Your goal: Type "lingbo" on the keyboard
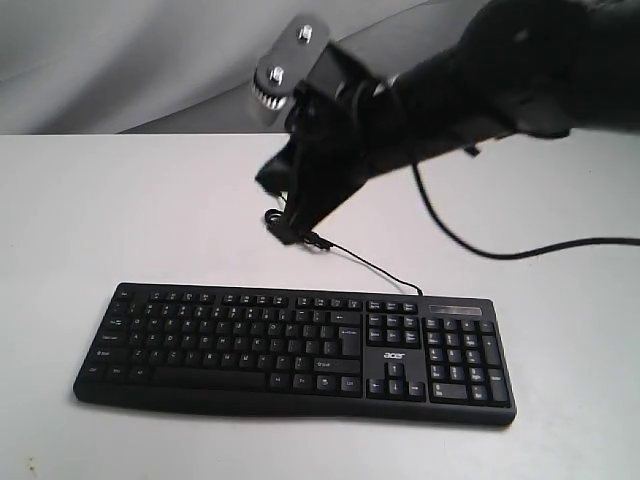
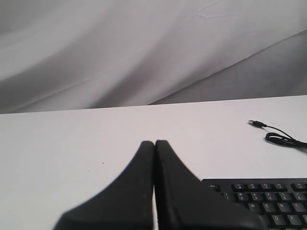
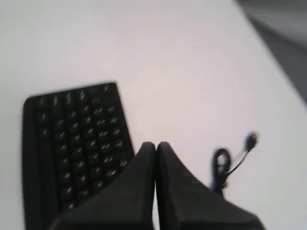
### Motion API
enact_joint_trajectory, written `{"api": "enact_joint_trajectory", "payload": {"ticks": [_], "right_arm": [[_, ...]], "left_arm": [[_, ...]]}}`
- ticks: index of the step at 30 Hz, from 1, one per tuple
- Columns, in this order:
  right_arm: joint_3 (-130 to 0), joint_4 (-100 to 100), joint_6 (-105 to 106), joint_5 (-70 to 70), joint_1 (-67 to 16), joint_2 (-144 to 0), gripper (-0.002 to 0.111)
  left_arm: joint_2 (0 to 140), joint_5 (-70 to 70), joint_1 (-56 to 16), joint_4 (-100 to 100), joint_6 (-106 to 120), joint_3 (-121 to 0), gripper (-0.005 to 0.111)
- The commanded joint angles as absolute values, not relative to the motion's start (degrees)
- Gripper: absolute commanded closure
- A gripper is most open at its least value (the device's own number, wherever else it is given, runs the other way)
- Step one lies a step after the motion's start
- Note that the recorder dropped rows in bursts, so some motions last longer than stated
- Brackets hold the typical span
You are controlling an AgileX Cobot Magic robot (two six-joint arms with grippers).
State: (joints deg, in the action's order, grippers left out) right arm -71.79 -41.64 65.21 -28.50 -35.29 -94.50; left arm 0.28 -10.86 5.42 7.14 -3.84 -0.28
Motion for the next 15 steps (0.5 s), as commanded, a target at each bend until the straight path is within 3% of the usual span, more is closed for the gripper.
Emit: {"api": "enact_joint_trajectory", "payload": {"ticks": [1, 9, 12, 15], "right_arm": [[-71.78, -40.94, 63.58, -24.25, -34.48, -86.08, 0.108], [-71.78, -41.26, 63.98, -23.03, -34.60, -78.30, 0.108], [-71.78, -40.14, 63.58, -15.97, -34.60, -75.39, 0.108], [-71.78, -44.35, 49.54, -6.19, -32.62, -72.51, 0.108]], "left_arm": [[0.00, -10.51, 5.11, 7.16, -3.96, 0.00, 0.106], [0.00, -10.51, 5.11, 7.16, -3.96, 0.00, 0.106], [0.00, -10.51, 5.11, 7.16, -3.96, 0.00, 0.106], [0.00, -10.51, 5.11, 7.16, -3.96, 0.00, 0.106]]}}
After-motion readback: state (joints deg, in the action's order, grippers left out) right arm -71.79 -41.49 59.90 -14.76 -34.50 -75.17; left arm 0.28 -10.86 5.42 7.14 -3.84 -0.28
